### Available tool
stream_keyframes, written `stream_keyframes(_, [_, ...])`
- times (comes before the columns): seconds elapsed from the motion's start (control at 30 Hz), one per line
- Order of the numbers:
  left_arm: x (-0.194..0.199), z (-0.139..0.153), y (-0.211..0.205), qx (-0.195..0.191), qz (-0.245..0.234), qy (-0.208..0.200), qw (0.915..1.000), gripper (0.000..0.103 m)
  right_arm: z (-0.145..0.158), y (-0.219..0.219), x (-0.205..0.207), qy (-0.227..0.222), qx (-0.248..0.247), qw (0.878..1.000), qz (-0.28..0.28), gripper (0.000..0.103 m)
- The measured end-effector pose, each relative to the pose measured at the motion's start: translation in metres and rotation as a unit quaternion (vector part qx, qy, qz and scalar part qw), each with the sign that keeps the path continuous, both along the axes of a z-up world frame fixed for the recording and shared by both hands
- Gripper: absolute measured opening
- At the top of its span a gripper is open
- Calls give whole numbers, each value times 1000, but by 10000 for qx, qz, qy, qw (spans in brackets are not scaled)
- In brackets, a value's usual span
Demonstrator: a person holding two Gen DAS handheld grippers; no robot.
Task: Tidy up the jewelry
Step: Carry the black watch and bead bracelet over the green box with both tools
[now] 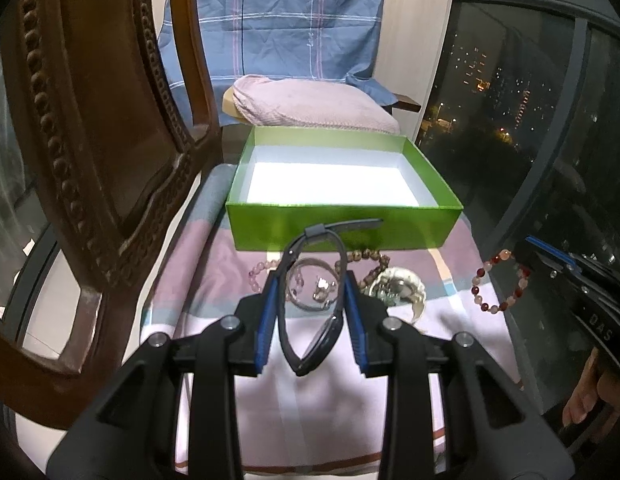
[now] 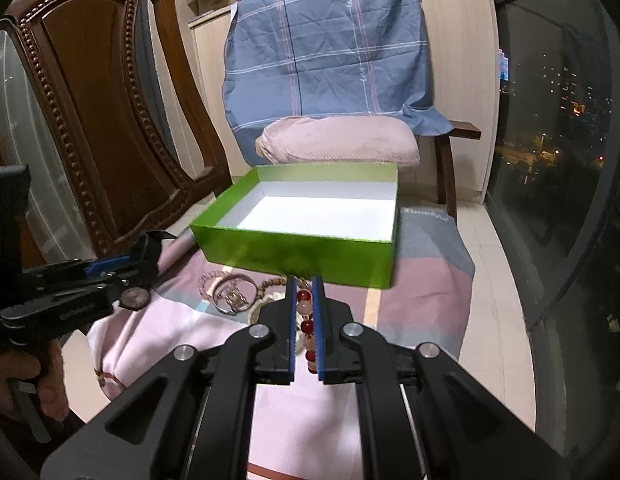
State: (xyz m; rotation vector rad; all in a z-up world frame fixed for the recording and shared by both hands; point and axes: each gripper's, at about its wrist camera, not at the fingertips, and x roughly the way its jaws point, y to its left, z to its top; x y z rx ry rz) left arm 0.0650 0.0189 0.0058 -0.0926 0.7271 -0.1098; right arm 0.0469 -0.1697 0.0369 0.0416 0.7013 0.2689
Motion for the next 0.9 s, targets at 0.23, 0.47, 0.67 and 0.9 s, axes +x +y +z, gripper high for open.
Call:
stream_keyframes(0.23, [31,29,-3,130,7,-165,9998,32,32,5,31,-130,20,9999,92,8])
stream_keyframes(0.47, [92,65,-5,210,46,-325,9992,32,69,6,95,-348,-10,9993,132,8])
stream_keyframes(0.67, [156,69,-5,118,140,-255,9995,33,67,3,148,-301,178,9994,2,8])
stream_keyframes(0.9, [202,25,-11,148,140,208,9996,33,9,3,194,302,174,9993,-116,8])
